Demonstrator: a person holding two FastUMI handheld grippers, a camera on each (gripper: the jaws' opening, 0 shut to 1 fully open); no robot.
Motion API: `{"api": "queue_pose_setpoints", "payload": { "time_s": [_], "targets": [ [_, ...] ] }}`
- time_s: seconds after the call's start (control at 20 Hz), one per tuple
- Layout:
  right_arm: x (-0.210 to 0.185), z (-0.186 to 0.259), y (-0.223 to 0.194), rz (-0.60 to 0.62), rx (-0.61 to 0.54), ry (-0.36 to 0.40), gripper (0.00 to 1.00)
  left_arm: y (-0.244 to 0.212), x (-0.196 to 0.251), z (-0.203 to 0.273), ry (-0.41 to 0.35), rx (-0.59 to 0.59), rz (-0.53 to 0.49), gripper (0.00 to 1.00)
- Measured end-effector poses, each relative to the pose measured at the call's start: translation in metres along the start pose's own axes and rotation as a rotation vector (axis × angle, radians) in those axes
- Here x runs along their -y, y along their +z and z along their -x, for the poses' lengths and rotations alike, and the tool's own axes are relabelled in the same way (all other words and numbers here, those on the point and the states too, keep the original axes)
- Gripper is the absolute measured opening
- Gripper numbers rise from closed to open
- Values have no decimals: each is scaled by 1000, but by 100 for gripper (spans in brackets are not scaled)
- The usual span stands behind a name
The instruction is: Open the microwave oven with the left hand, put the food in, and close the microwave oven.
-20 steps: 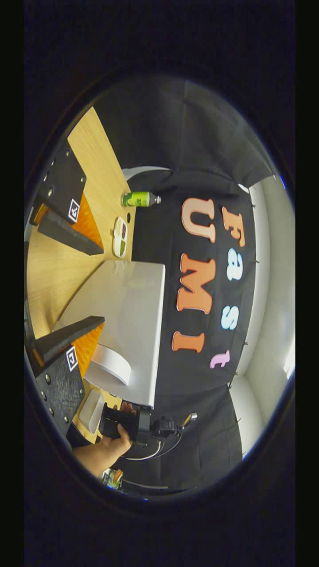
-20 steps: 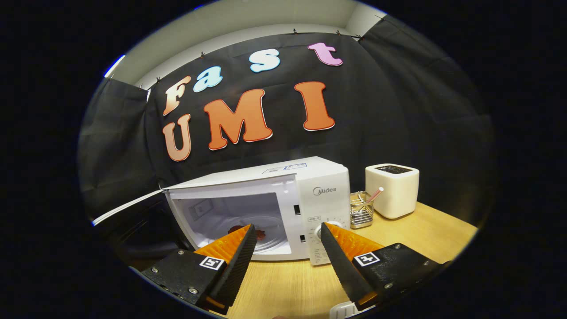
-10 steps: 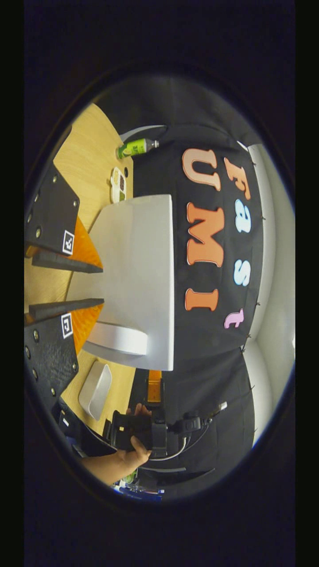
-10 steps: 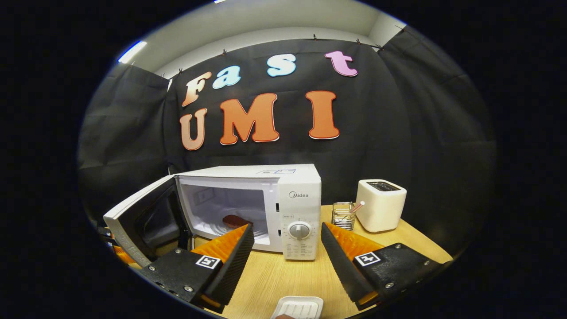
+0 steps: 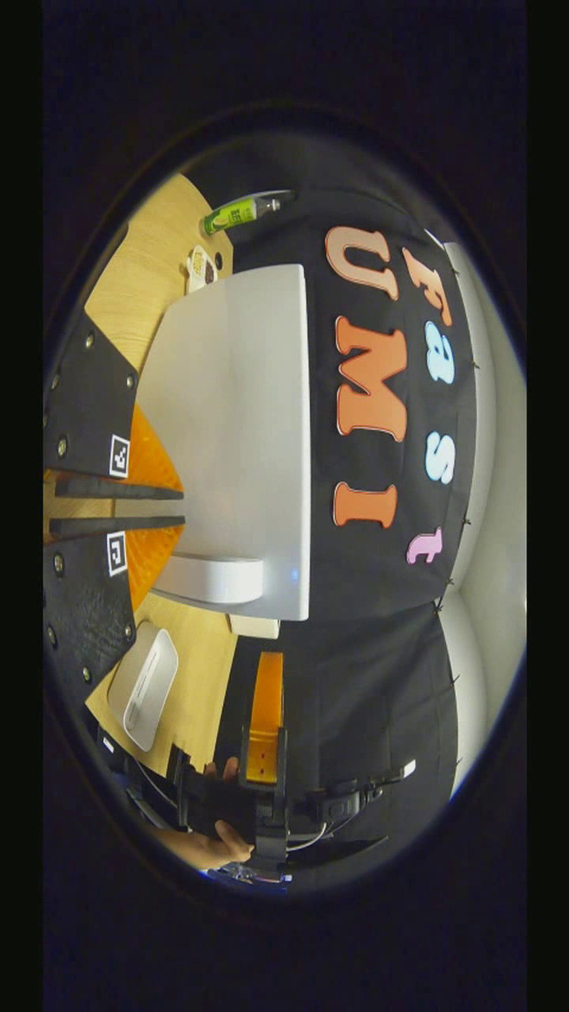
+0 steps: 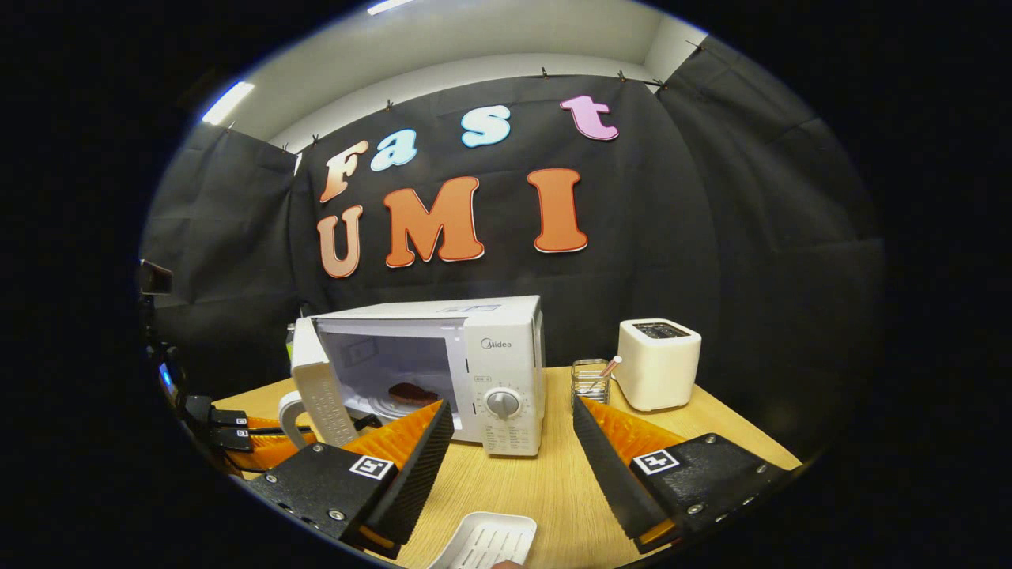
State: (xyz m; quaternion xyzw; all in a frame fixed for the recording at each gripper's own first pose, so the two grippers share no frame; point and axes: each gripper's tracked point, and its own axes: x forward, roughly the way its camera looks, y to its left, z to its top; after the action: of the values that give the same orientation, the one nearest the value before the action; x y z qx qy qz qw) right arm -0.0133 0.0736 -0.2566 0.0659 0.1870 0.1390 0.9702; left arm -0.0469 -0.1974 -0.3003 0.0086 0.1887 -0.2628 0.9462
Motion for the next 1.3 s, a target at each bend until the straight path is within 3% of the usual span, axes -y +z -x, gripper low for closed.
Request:
{"api": "queue_pose_setpoints", "payload": {
  "time_s": [0.1, 0.55, 1.15, 1.3],
  "targets": [
    [4, 3, 0, 4, 5, -7, 94, -4, -9, -18, 57, -20, -16, 11],
    [20, 23, 0, 24, 8, -31, 94, -10, -13, -87, 89, -59, 12, 11],
    [48, 34, -3, 18, -2, -75, 95, -12, -34, -139, 167, -71, 20, 12],
    [55, 36, -2, 29, 4, -93, 95, -12, -33, -144, 172, -67, 17, 8]
  ]
}}
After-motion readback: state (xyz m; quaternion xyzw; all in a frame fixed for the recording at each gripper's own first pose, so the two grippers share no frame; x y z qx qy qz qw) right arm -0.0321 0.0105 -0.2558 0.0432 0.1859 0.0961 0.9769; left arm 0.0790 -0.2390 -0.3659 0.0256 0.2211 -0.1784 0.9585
